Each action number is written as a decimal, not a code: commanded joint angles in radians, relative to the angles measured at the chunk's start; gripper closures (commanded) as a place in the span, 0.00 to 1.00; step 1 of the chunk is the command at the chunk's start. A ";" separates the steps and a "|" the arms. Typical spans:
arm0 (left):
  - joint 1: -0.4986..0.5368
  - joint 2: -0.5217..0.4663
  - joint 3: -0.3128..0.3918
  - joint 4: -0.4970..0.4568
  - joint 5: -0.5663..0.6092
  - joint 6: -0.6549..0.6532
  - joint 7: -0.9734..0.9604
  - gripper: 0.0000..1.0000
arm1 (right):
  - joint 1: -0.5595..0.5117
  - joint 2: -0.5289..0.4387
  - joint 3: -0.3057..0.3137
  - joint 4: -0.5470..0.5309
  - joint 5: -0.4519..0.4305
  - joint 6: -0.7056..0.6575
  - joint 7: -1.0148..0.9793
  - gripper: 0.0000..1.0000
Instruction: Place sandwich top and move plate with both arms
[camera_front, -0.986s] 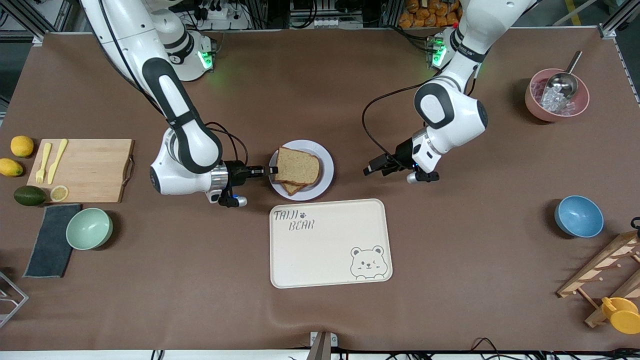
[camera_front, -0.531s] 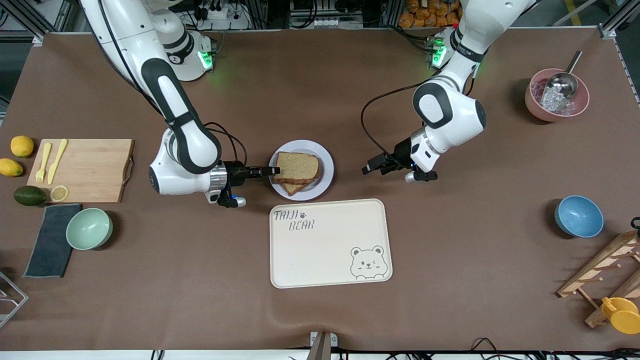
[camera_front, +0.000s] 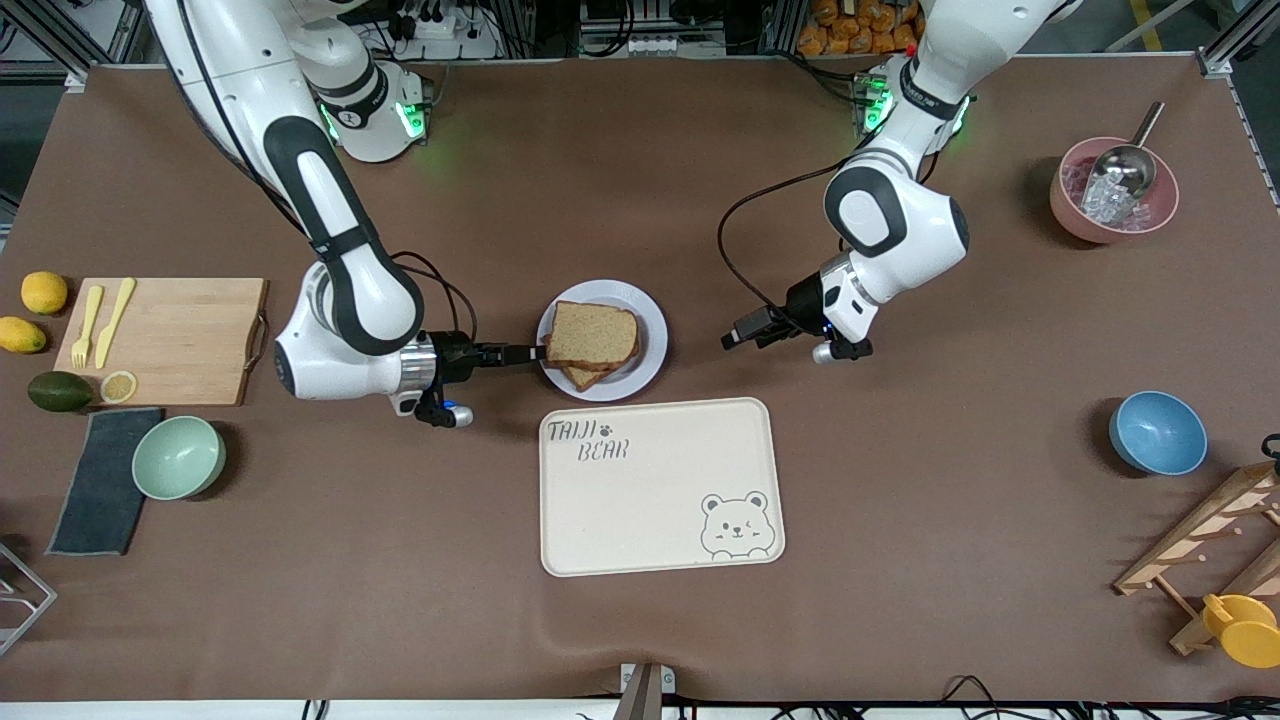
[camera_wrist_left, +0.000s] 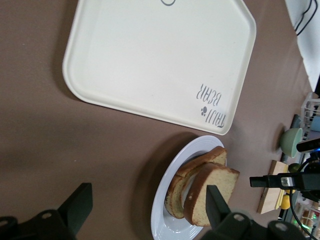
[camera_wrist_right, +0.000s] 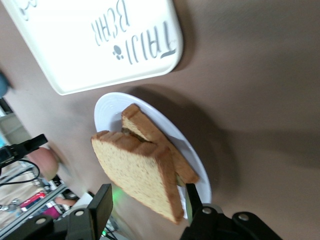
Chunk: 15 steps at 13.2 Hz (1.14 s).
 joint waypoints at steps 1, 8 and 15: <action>0.004 0.011 -0.011 -0.005 -0.169 -0.004 0.178 0.00 | -0.061 -0.025 -0.010 0.055 -0.123 -0.092 0.067 0.31; 0.004 0.044 -0.020 -0.006 -0.329 -0.046 0.333 0.00 | -0.281 -0.025 -0.013 0.232 -0.445 -0.276 0.007 0.14; 0.045 0.087 -0.021 -0.014 -0.422 -0.207 0.499 0.00 | -0.387 -0.027 -0.013 0.474 -0.704 -0.414 -0.076 0.14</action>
